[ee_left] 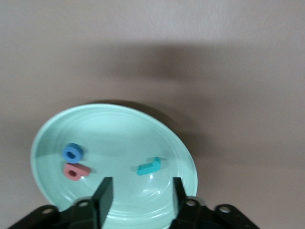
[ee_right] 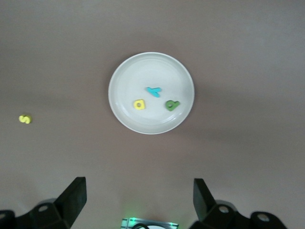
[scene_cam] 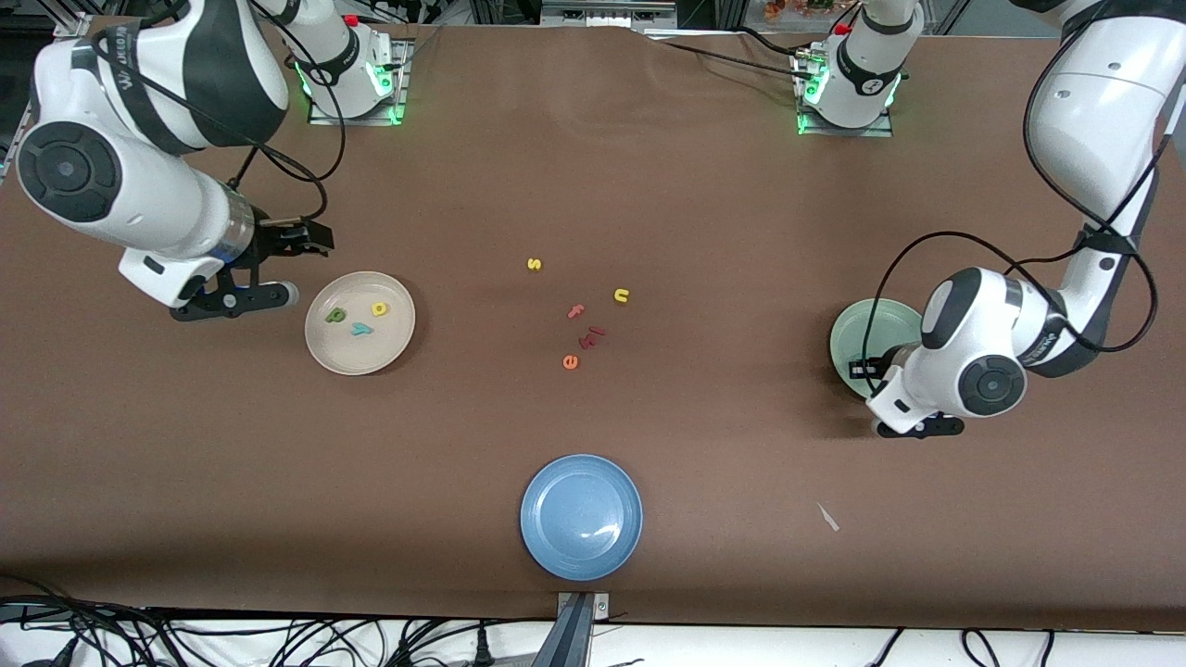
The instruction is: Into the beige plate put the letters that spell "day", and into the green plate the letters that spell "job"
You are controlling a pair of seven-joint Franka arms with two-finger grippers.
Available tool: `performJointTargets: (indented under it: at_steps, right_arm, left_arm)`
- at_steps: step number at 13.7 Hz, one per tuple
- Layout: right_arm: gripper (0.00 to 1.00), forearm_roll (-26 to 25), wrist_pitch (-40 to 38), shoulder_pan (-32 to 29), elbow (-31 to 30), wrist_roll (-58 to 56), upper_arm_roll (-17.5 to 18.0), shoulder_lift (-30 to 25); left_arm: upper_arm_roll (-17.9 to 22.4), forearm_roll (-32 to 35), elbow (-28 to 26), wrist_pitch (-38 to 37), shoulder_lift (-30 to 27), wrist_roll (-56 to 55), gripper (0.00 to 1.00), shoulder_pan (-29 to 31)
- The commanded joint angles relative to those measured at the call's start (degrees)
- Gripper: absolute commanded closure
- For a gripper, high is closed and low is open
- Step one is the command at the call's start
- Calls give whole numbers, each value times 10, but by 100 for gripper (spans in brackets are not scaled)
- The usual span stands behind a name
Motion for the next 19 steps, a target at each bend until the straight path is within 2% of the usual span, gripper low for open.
performJointTargets:
  at_steps: [1, 2, 4, 8, 11, 13, 14, 15, 17, 18, 19]
  right_arm:
    - [1, -22, 69, -63, -46, -21, 46, -33]
    - [1, -22, 107, -78, -65, -31, 57, -52]
    - [0, -21, 112, -113, -74, -31, 77, -87]
    - [0, 9, 98, -139, -56, -35, 82, -107]
    - [0, 13, 81, -152, -46, -36, 79, -121]
    - [0, 9, 35, -152, -55, -32, 80, -142]
    - [0, 7, 28, -152, -59, -32, 80, -145]
    - [0, 7, 32, -153, -61, -33, 80, -145]
    - [0, 1, 36, -158, -62, -32, 80, -145]
    - [0, 1, 36, -161, -62, -29, 81, -144]
    - [0, 1, 41, -169, -61, -29, 83, -142]
  left_arm:
    - [-4, 8, -9, -7, -69, 42, 1, 12]
    - [-4, 7, -6, -8, -94, 53, 1, 13]
    - [-4, 0, 25, -30, -121, 74, 0, 20]
    - [-9, 0, 137, -140, -123, 112, 0, 18]
    - [-7, 3, 153, -146, -146, 140, 1, 20]
    - [-5, -2, 153, -145, -151, 143, 1, 18]
    - [-1, -1, 156, -145, -157, 142, 1, 0]
    - [31, -19, 182, -146, -162, 142, 1, -29]
    - [164, -136, 202, -145, -189, 147, 1, -110]
    - [236, -181, 200, -145, -206, 160, 2, -155]
    - [286, -203, 187, -145, -217, 190, 2, -196]
